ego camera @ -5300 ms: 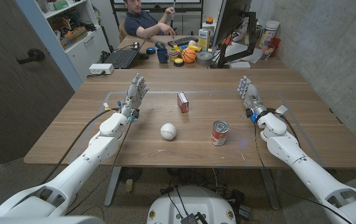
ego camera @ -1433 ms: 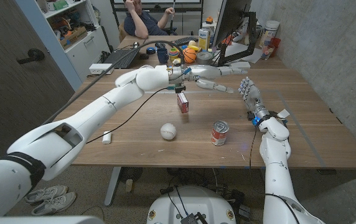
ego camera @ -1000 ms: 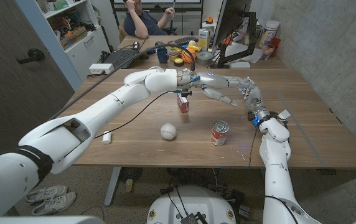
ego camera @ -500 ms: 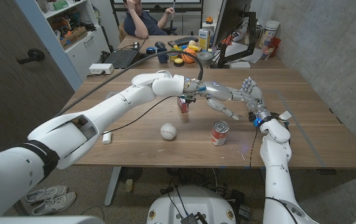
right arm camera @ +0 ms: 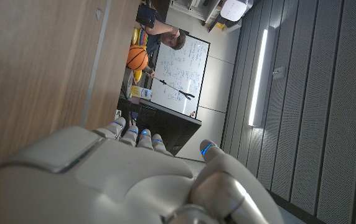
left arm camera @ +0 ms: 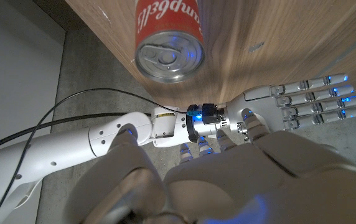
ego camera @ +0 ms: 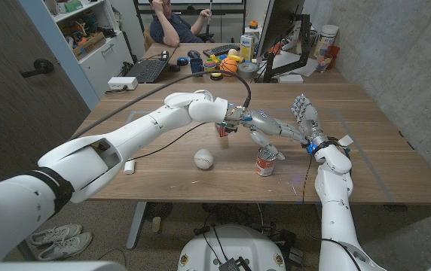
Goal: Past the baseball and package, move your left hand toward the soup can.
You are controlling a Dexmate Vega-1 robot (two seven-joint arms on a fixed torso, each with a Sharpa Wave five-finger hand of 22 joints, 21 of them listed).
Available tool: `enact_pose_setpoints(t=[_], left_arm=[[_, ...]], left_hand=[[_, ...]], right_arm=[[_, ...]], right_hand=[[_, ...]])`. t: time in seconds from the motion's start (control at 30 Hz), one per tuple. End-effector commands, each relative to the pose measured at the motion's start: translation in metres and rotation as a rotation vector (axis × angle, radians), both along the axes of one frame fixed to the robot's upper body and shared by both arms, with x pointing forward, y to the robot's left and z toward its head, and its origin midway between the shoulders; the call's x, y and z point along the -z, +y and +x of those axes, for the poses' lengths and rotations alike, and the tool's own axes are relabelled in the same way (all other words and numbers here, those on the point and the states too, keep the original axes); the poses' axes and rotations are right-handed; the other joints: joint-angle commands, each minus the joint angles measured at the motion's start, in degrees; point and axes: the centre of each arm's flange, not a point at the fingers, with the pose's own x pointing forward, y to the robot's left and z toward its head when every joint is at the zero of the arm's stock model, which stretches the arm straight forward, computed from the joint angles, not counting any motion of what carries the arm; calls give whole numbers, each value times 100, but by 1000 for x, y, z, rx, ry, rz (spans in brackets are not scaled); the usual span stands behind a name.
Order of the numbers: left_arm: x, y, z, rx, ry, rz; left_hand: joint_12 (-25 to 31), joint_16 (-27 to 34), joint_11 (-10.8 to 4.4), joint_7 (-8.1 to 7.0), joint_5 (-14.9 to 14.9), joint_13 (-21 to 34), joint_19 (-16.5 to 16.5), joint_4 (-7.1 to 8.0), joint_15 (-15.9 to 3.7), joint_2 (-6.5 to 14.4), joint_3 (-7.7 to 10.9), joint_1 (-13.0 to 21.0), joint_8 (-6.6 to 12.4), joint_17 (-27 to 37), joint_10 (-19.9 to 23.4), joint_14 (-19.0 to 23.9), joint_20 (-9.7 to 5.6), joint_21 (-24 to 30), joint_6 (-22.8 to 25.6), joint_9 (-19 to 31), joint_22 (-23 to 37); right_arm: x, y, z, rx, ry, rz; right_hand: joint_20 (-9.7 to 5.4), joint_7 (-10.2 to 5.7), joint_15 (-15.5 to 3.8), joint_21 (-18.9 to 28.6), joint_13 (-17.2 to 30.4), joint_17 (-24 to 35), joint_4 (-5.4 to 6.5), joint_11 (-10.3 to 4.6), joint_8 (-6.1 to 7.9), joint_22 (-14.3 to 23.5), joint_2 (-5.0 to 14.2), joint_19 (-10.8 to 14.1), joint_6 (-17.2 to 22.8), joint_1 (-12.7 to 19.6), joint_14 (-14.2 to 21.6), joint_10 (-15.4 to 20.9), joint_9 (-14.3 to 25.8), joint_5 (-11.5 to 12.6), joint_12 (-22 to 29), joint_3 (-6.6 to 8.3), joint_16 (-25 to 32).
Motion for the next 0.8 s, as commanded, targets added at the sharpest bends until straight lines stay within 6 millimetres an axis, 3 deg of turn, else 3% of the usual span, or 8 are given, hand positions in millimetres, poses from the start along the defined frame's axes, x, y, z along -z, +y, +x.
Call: enact_pose_setpoints(t=[0.03, 0.53, 0.8], left_arm=[[21, -3, 5, -35, 0, 92], [37, 1, 15, -100, -7, 173], [32, 1, 13, -75, -17, 144]], left_hand=[[19, 39, 52, -19, 0, 14, 61, -70, 29, -1, 14, 99, 36, 19, -1050, -506, 37, 32, -743, 26, 6], [2, 76, 91, -16, 13, 22, 120, -231, 80, -21, 24, 360, 84, 19, -1091, -398, 33, 32, -730, 48, 0], [-5, 71, 110, -17, 19, 24, 135, -295, 89, 7, 47, 486, 98, 19, -1122, -400, 35, 29, -729, 55, 0]], right_arm=[[2, -2, -2, 2, -4, 3], [8, -5, -5, 13, 7, 11], [7, -5, -4, 14, 9, 6]], right_hand=[[-365, 28, -5, 36, 14, 1, 3, 1, 0, 10, 664, 33, -79, -23, -327, -17, 21, 31, -3, 42, 18], [-355, 25, 3, 28, 12, -1, 4, 9, -5, 8, 661, 30, -79, -27, -320, -21, 20, 28, -9, 36, 12], [-356, 31, 1, 23, 12, -2, 3, 7, -7, 7, 657, 25, -82, -28, -320, -15, 20, 26, -9, 31, 7]])
